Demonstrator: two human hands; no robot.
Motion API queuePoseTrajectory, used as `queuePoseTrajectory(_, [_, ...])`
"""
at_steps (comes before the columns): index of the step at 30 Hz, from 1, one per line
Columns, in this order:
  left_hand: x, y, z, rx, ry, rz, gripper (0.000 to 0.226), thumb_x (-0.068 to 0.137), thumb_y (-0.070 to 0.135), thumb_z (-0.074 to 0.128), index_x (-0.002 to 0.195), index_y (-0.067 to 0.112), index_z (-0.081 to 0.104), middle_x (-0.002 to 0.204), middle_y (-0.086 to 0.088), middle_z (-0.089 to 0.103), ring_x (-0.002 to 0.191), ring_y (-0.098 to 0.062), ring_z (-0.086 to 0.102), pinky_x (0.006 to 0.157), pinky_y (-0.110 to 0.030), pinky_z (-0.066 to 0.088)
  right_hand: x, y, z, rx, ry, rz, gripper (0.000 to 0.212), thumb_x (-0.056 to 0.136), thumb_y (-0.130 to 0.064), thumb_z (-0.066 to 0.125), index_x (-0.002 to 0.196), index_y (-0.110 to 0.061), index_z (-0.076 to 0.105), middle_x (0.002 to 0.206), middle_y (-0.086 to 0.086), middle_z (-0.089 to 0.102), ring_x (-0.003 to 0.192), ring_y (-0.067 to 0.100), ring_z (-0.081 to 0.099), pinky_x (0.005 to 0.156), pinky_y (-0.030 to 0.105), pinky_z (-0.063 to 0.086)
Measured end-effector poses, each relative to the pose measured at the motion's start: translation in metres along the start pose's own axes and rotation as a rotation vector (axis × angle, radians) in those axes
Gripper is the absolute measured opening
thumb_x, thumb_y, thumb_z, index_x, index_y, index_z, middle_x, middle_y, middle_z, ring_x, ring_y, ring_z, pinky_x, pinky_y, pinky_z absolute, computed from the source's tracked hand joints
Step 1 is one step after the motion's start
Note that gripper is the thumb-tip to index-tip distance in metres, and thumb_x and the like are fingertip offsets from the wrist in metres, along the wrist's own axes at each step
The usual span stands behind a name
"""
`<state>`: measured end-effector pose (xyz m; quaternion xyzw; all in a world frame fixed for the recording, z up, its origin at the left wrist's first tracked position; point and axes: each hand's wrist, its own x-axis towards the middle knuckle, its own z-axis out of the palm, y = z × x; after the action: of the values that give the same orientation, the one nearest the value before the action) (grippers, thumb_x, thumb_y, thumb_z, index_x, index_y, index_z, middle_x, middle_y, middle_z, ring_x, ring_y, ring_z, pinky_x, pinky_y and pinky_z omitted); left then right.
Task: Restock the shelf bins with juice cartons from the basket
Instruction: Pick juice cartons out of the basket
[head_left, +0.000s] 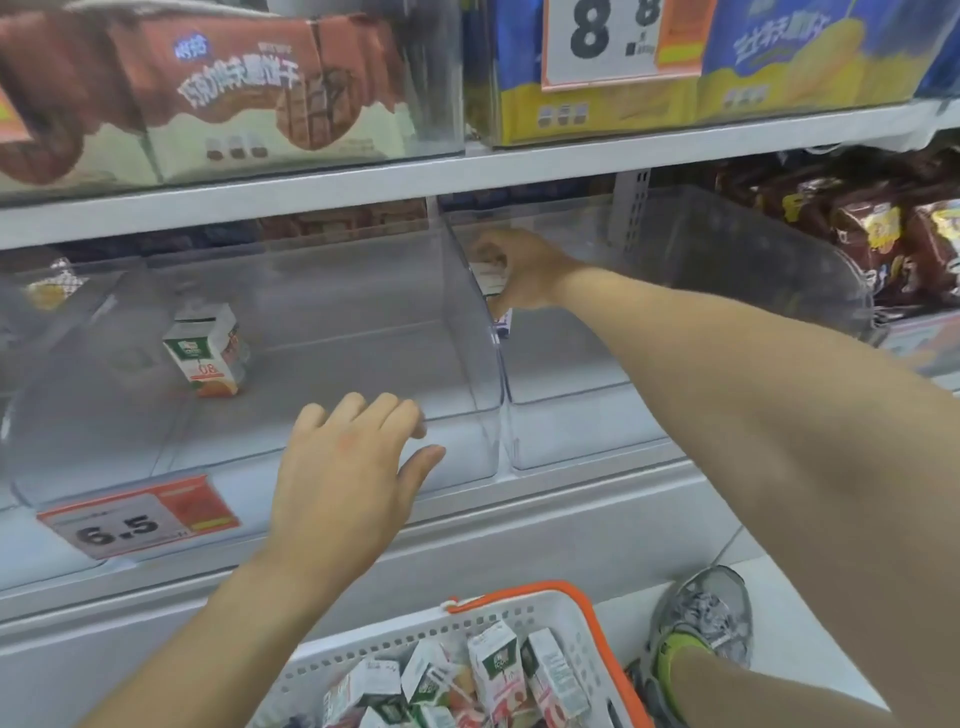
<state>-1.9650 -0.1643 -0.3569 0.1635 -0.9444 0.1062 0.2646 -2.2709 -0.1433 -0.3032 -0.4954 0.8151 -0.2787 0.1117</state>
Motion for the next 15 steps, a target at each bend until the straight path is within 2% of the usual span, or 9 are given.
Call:
queuePoseTrajectory(2, [0.0, 0.0, 0.0, -0.004, -0.002, -0.001, 0.024, 0.091, 0.048, 0.052, 0.087, 0.026, 0.06, 0.087, 0.013, 0.064, 0.073, -0.021, 0.056, 0.065, -0.036, 0.033, 0.005, 0.008, 0.007, -0.05, -0.007, 0.003, 0.078, 0.069, -0.014, 0.089, 0.137, -0.021, 0.054, 0.143, 0.002, 0.049, 0.131, 0.023, 0.048, 0.095, 0.021, 0.036])
queuePoseTrajectory(5, [0.0, 0.002, -0.001, -0.016, 0.006, -0.017, 0.023, 0.091, 0.047, 0.052, 0.086, 0.026, 0.059, 0.088, 0.012, 0.064, 0.074, -0.022, 0.057, 0.064, -0.036, 0.032, 0.004, 0.017, 0.012, -0.153, -0.038, 0.007, 0.093, 0.07, -0.018, 0.089, 0.148, -0.031, 0.042, 0.151, 0.004, 0.039, 0.136, 0.027, 0.043, 0.109, 0.031, 0.039])
queuePoseTrajectory(6, [-0.001, 0.003, -0.002, -0.023, 0.005, -0.023, 0.023, 0.091, 0.047, 0.052, 0.086, 0.026, 0.059, 0.087, 0.012, 0.064, 0.074, -0.022, 0.057, 0.064, -0.036, 0.031, 0.002, 0.018, 0.014, -0.162, -0.034, 0.01, 0.096, 0.071, -0.017, 0.088, 0.15, -0.033, 0.038, 0.151, 0.006, 0.038, 0.134, 0.028, 0.044, 0.109, 0.032, 0.039])
queuePoseTrajectory(9, [-0.001, 0.004, -0.003, -0.053, 0.007, -0.027, 0.023, 0.091, 0.047, 0.051, 0.085, 0.026, 0.058, 0.085, 0.013, 0.063, 0.074, -0.021, 0.057, 0.063, -0.035, 0.029, 0.0, 0.016, 0.019, -0.151, 0.044, 0.024, 0.094, 0.074, -0.008, 0.085, 0.15, -0.031, 0.035, 0.146, 0.01, 0.042, 0.128, 0.032, 0.05, 0.102, 0.032, 0.044])
queuePoseTrajectory(12, [-0.002, 0.003, -0.002, -0.054, 0.022, -0.026, 0.023, 0.09, 0.048, 0.051, 0.084, 0.027, 0.057, 0.084, 0.014, 0.062, 0.077, -0.021, 0.058, 0.064, -0.035, 0.03, 0.003, 0.015, 0.027, -0.122, 0.121, 0.061, 0.09, 0.068, -0.01, 0.088, 0.144, -0.024, 0.041, 0.139, 0.01, 0.051, 0.121, 0.031, 0.056, 0.094, 0.03, 0.049])
queuePoseTrajectory(15, [0.0, 0.002, 0.0, -0.07, 0.047, -0.012, 0.022, 0.09, 0.048, 0.053, 0.085, 0.027, 0.058, 0.086, 0.014, 0.063, 0.084, -0.021, 0.059, 0.067, -0.036, 0.03, 0.001, 0.01, 0.018, -0.163, 0.053, 0.085, 0.095, 0.069, -0.013, 0.088, 0.148, -0.024, 0.036, 0.142, 0.01, 0.048, 0.125, 0.031, 0.053, 0.092, 0.028, 0.045])
